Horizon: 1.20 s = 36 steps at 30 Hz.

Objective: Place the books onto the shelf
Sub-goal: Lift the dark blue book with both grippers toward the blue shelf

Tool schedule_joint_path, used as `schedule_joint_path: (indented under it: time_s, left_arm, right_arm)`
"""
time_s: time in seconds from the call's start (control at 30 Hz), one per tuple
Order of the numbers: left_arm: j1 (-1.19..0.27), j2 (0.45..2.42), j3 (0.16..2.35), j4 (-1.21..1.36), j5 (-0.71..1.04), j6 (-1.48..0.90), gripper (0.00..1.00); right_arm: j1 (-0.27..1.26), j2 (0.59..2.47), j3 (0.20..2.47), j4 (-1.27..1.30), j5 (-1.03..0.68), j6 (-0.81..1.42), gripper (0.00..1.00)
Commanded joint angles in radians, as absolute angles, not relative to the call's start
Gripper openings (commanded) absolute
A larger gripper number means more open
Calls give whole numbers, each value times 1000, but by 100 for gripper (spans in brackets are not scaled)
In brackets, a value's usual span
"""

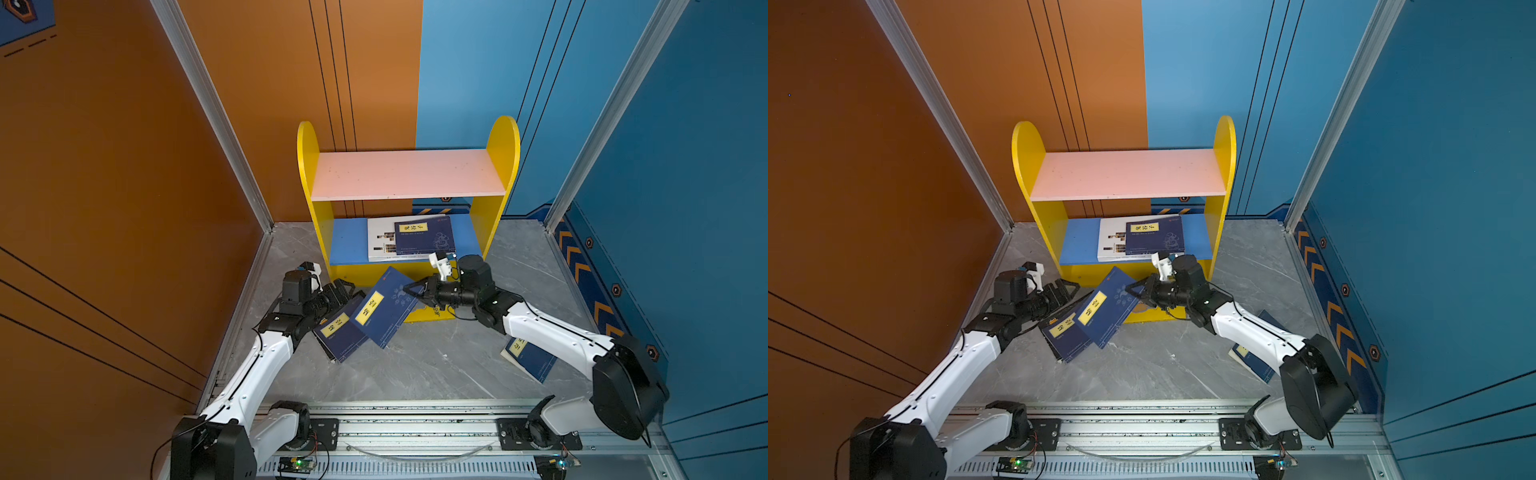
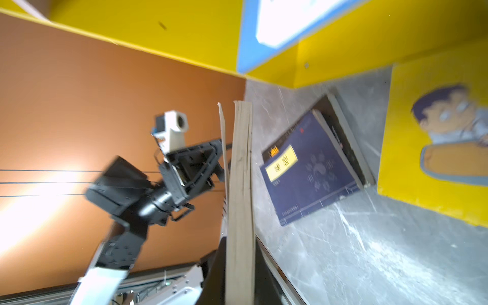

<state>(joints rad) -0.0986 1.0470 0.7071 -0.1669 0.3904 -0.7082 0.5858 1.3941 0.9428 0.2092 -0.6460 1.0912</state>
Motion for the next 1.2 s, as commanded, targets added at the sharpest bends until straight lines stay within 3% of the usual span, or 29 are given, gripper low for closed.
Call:
schedule_joint_path:
  time_s: [0.0,0.23,0.73,1.17]
  left_arm:
    - [-81,1016,739,-74,550,-764,90]
    - [-109,1036,740,189,711,-965,91]
    - [-350,1178,777,447,616,-1107,88]
    - [-417,1340,865,655,602,-1221,51]
  right_arm:
    - [532,1289,945,233,-681,1114,2]
    - [436,1214,932,333,-592,1151,3]
    - [364,1334,968,613,-553,1313,2]
    - [374,1328,949,628,-451,1267,1]
